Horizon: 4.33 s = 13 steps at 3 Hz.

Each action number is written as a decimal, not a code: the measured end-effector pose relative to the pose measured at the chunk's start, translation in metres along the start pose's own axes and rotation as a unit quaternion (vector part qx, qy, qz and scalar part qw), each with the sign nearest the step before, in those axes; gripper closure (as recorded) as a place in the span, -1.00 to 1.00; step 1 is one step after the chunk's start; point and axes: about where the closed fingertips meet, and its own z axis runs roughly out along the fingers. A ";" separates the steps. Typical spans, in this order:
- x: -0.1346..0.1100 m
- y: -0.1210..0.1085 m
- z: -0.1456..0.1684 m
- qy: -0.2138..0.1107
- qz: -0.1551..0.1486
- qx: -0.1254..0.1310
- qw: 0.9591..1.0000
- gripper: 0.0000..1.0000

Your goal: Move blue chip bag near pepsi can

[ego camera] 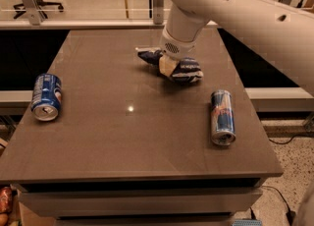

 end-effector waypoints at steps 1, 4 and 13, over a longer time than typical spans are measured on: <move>-0.001 0.007 -0.019 -0.016 -0.029 -0.003 0.999 1.00; -0.006 0.018 -0.077 -0.058 -0.121 0.002 0.991 1.00; -0.138 0.102 -0.078 -0.177 -0.508 -0.024 0.843 1.00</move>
Offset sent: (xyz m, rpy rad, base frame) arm -0.0300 -0.0027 0.0579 0.0522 -0.0715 0.1847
